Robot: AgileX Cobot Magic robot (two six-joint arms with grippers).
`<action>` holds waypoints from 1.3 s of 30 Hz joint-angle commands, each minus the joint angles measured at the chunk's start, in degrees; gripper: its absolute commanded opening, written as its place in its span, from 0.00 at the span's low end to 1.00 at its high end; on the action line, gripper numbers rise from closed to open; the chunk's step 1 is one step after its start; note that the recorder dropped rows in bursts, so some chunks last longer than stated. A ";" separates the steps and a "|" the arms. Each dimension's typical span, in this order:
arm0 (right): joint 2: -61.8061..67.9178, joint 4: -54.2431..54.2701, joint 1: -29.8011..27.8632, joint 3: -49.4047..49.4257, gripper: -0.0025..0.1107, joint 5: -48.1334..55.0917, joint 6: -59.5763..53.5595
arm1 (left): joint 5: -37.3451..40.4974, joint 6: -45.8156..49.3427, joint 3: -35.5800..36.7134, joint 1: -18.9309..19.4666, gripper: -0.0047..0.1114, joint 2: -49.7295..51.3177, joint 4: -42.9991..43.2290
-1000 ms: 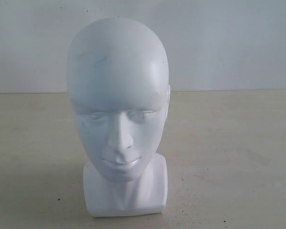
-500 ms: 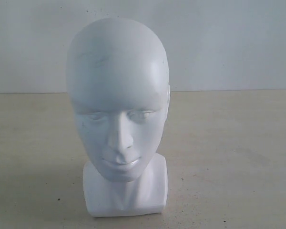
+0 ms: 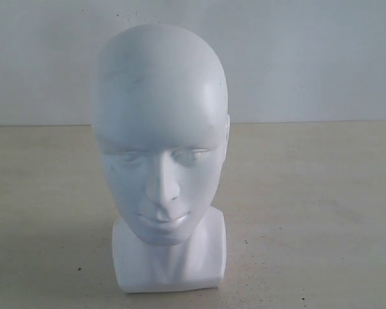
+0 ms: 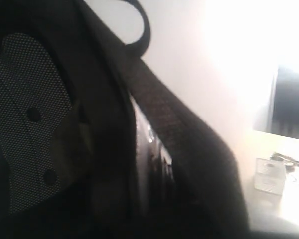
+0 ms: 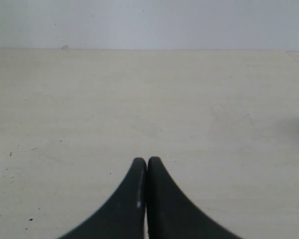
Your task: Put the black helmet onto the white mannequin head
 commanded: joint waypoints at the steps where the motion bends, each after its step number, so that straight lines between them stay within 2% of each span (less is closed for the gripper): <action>1: -0.24 -0.33 -0.25 -0.01 0.02 -0.70 -0.03 | -7.59 -3.72 -3.50 -0.13 0.08 -2.85 5.71; 9: -0.24 -0.33 -0.25 -0.01 0.02 -0.70 -0.03 | -17.26 -27.02 -4.65 -0.13 0.08 -4.76 29.19; 14: -0.24 -0.33 -0.25 -0.01 0.02 -0.70 -0.03 | -23.58 -46.71 -4.65 -0.13 0.08 -5.83 46.13; 24: -0.24 -0.33 -0.25 -0.01 0.02 -0.70 -0.03 | -30.89 -86.83 -3.53 -0.13 0.08 -6.56 75.37; 29: -0.24 -0.33 -0.25 -0.01 0.02 -0.70 -0.03 | -46.04 -113.17 0.21 -0.13 0.08 -6.80 91.54; 32: -0.24 -0.33 -0.25 -0.01 0.02 -0.70 -0.03 | -53.85 -125.91 2.91 -0.13 0.08 -6.80 99.50; 37: -0.24 -0.33 -0.25 -0.01 0.02 -0.70 -0.03 | -69.12 -136.99 9.13 -0.13 0.08 -6.80 102.76; 39: -0.24 -0.33 -0.25 -0.01 0.02 -0.70 -0.03 | -72.28 -139.30 10.56 -0.13 0.08 -6.80 102.35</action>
